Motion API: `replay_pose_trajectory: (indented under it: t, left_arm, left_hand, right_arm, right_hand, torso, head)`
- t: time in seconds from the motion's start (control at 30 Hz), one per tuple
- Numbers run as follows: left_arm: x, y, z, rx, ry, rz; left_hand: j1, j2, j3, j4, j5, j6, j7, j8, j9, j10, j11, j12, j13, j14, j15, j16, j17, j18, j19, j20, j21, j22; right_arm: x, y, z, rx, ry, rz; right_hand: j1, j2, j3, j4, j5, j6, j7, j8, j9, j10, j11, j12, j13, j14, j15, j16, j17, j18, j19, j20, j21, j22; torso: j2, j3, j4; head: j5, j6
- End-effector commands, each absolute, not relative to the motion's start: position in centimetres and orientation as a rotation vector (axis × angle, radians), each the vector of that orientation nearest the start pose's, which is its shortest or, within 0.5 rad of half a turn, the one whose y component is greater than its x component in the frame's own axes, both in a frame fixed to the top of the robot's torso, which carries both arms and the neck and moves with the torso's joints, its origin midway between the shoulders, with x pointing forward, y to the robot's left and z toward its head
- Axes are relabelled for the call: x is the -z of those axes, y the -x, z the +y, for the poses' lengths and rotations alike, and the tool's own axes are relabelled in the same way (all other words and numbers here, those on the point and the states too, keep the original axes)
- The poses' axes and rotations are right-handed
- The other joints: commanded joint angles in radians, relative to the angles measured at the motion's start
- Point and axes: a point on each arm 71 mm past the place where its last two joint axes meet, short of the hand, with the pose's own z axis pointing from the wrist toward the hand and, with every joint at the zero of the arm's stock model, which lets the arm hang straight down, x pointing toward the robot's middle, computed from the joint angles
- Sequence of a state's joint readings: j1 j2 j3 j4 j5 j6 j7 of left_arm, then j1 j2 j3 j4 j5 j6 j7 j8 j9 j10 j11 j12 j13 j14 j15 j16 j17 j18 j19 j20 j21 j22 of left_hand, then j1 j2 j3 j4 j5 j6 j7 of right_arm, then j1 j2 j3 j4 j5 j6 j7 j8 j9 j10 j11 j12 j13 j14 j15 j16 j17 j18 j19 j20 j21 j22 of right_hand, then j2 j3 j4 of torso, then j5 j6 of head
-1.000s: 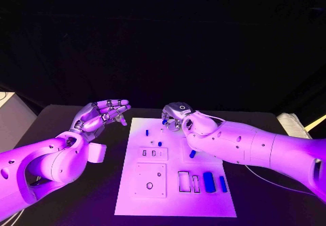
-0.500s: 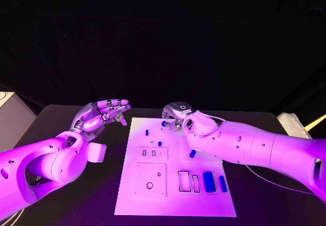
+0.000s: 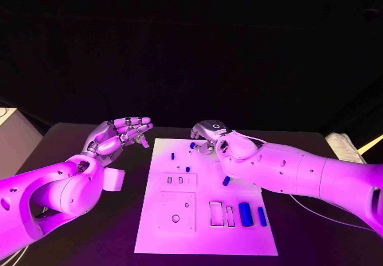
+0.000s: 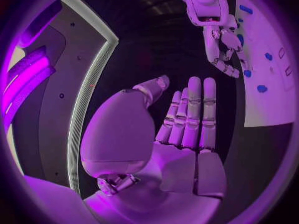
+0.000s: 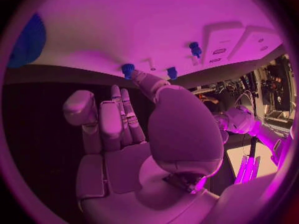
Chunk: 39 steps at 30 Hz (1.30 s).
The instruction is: Assemble the parts on the task board
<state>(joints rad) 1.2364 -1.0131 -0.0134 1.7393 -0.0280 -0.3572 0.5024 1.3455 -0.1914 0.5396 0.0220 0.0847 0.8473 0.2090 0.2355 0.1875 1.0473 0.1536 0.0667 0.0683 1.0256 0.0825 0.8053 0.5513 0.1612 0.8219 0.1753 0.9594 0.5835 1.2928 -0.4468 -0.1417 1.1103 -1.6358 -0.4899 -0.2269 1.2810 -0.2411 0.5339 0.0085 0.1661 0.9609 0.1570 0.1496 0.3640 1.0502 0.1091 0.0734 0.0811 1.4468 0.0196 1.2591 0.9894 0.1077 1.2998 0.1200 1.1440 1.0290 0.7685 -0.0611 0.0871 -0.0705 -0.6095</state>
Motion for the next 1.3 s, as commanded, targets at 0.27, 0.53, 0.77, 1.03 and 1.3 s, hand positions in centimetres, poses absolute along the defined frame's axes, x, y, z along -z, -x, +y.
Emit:
replay_pose_trajectory:
  t: [0.27, 0.53, 0.77, 1.03, 1.3]
  left_arm:
    - [12.6, -45.7, 23.5, 1.637, 0.981, 1.257]
    - [12.6, -45.8, 23.8, 1.631, 0.982, 1.255]
    - [12.7, -45.8, 23.7, 1.634, 0.982, 1.259]
    - [12.7, -45.9, 23.6, 1.637, 0.983, 1.262]
    - [12.7, -45.9, 23.6, 1.636, 0.983, 1.263]
  left_hand:
    - [-0.001, 0.006, 0.007, 0.001, -0.006, -0.004, 0.003, -0.005, 0.002, -0.008, 0.0, 0.001, 0.0, -0.009, -0.002, 0.005, -0.004, 0.021, -0.012, 0.004, 0.009, 0.005]
    - [-0.001, 0.006, 0.007, 0.0, -0.006, -0.004, 0.002, -0.005, 0.002, -0.008, -0.001, 0.001, 0.0, -0.009, -0.002, 0.005, -0.004, 0.021, -0.013, 0.004, 0.01, 0.005]
    - [-0.001, 0.006, 0.007, 0.0, -0.006, -0.004, 0.002, -0.005, 0.002, -0.008, -0.001, 0.001, 0.0, -0.009, -0.002, 0.005, -0.004, 0.021, -0.013, 0.004, 0.01, 0.005]
    - [-0.001, 0.004, 0.007, -0.001, -0.006, -0.005, 0.002, -0.005, 0.003, -0.008, -0.001, 0.001, 0.0, -0.01, -0.002, 0.006, -0.004, 0.021, -0.014, 0.005, 0.011, 0.006]
    - [-0.001, 0.004, 0.007, -0.001, -0.006, -0.005, 0.002, -0.005, 0.003, -0.008, -0.001, 0.001, 0.0, -0.01, -0.002, 0.006, -0.004, 0.021, -0.014, 0.005, 0.011, 0.006]
  right_arm:
    - [15.3, -53.8, -16.2, -0.509, 0.108, 1.436]
    - [14.2, -53.0, -21.3, -0.511, -0.078, 1.556]
    - [14.5, -53.4, -23.9, -0.493, -0.16, 1.632]
    - [15.1, -54.3, -24.8, -0.466, -0.192, 1.66]
    - [16.3, -54.9, -24.2, -0.45, -0.185, 1.689]
  right_hand:
    - [-0.01, -0.014, -0.022, 0.028, 0.006, -0.009, 0.003, -0.014, 0.002, 0.102, -0.017, 0.078, 0.02, 0.024, -0.01, 0.046, 0.071, -0.009, 0.05, -0.006, 0.062, 0.086]
    - [0.037, -0.003, -0.258, 0.089, 0.003, -0.055, -0.025, -0.032, 0.017, 0.259, -0.066, 0.308, 0.246, 0.05, -0.052, 0.117, 0.173, -0.038, 0.122, -0.044, 0.174, 0.229]
    - [0.16, 0.028, -0.403, 0.225, 0.036, -0.097, -0.008, 0.011, 0.053, 0.221, -0.049, 0.915, 0.893, 0.073, -0.035, 0.197, 0.306, -0.056, 0.161, -0.032, 0.246, 0.329]
    - [0.197, 0.031, -0.421, 0.278, 0.061, -0.11, 0.0, 0.043, 0.069, 0.333, -0.039, 1.232, 1.216, 0.088, -0.026, 0.242, 0.397, -0.066, 0.181, -0.023, 0.285, 0.38]
    - [0.194, 0.036, -0.422, 0.279, 0.064, -0.109, 0.001, 0.051, 0.072, 0.35, -0.038, 1.272, 1.257, 0.092, -0.024, 0.253, 0.422, -0.066, 0.18, -0.02, 0.284, 0.381]
  torso:
    - [-0.007, 0.0058, -0.0141]
    - [-0.012, 0.0158, -0.0294]
    - [-0.012, 0.0212, -0.0325]
    - [-0.008, 0.0192, -0.0298]
    - [-0.005, 0.022, -0.025]
  head:
    - [-0.002, 0.012]
    - [-0.001, 0.019]
    - [-0.001, 0.019]
    - [-0.002, 0.014]
    - [-0.003, 0.007]
